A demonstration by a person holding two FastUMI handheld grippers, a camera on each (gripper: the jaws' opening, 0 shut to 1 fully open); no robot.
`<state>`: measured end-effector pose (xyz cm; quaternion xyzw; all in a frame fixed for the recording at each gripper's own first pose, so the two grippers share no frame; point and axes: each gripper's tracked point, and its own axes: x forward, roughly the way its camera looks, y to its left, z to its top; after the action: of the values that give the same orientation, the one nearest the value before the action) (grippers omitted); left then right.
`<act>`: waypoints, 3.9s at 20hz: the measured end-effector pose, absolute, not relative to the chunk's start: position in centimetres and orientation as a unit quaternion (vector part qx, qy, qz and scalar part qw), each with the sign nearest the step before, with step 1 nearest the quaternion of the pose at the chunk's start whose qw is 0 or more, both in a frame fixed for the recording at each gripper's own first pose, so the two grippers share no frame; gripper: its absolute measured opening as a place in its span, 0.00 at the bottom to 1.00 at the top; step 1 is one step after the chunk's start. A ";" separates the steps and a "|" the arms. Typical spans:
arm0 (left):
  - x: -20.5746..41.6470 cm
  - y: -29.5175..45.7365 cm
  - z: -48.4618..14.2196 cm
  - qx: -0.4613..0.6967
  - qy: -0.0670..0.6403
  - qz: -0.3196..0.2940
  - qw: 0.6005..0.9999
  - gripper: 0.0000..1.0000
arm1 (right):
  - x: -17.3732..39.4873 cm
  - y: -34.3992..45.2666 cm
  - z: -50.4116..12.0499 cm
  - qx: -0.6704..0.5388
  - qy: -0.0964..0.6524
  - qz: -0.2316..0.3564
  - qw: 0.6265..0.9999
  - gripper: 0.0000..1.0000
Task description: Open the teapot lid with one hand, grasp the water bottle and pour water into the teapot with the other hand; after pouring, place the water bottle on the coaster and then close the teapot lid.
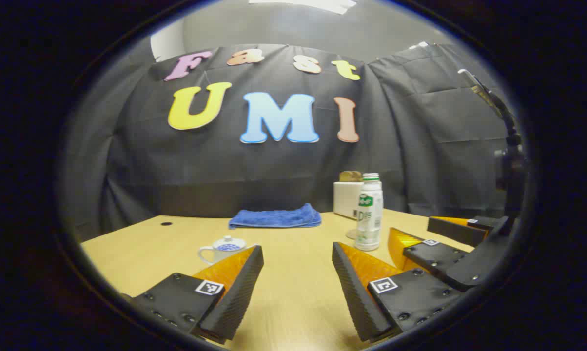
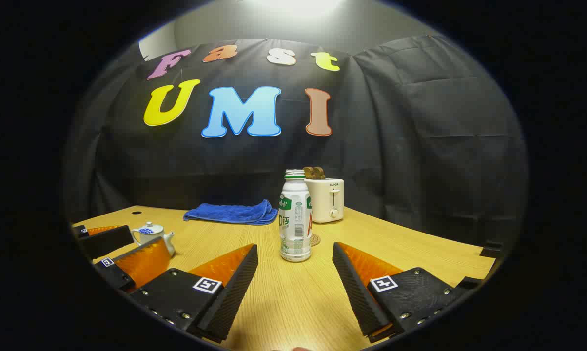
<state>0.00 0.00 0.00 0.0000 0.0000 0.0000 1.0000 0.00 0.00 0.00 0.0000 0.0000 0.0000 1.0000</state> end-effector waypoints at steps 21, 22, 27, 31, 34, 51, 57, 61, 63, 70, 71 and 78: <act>0.0 -0.1 0.2 0.005 0.000 -0.012 1.000 1.00 | -0.3 1.9 0.3 -0.003 -0.004 0.081 0.997 0.99; 0.2 0.1 0.1 0.007 -0.001 -0.014 1.000 1.00 | -0.2 2.0 0.3 -0.003 -0.003 0.085 0.996 0.99; 3.0 2.9 -0.1 0.004 0.005 0.005 1.000 1.00 | 0.4 1.7 0.3 -0.003 -0.003 0.086 0.996 0.99; 6.0 4.5 -1.1 -0.001 0.027 0.004 1.000 1.00 | 1.0 1.6 0.2 0.001 0.004 0.100 0.995 0.99; 8.7 5.6 -1.4 -0.008 0.043 0.003 0.999 1.00 | 1.4 1.2 0.4 0.007 0.003 0.101 0.995 0.99; 15.4 6.6 -2.1 0.003 0.060 0.004 0.998 0.70 | 1.2 -1.4 2.3 0.025 -0.020 0.088 0.996 0.99; 15.9 6.4 -2.6 0.005 0.067 -0.010 0.998 0.22 | 1.3 -1.7 2.1 0.030 -0.016 0.090 0.995 0.99; 16.3 6.3 -2.4 0.004 0.067 -0.021 0.998 0.21 | 1.3 -1.6 1.8 0.038 -0.013 0.096 0.995 0.99; 16.9 6.6 -2.3 0.008 0.060 -0.017 0.998 0.15 | 1.4 -1.7 2.1 0.034 -0.014 0.097 0.995 0.99; 15.9 6.5 -0.8 -0.010 0.041 -0.031 0.999 0.13 | 2.5 -2.3 3.5 -0.005 -0.035 0.095 0.995 0.99; 15.8 6.3 -0.3 -0.016 0.036 -0.037 0.999 0.14 | 2.9 -2.1 3.5 -0.009 -0.033 0.099 0.995 0.99; 14.1 6.9 2.1 -0.049 0.000 -0.048 0.998 0.14 | 4.4 -1.4 4.0 -0.047 -0.039 0.117 0.991 0.99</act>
<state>14.06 6.91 2.15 -0.0494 0.0004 -0.0476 0.9976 4.43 -1.44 4.03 -0.0469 -0.0389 0.1171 0.9912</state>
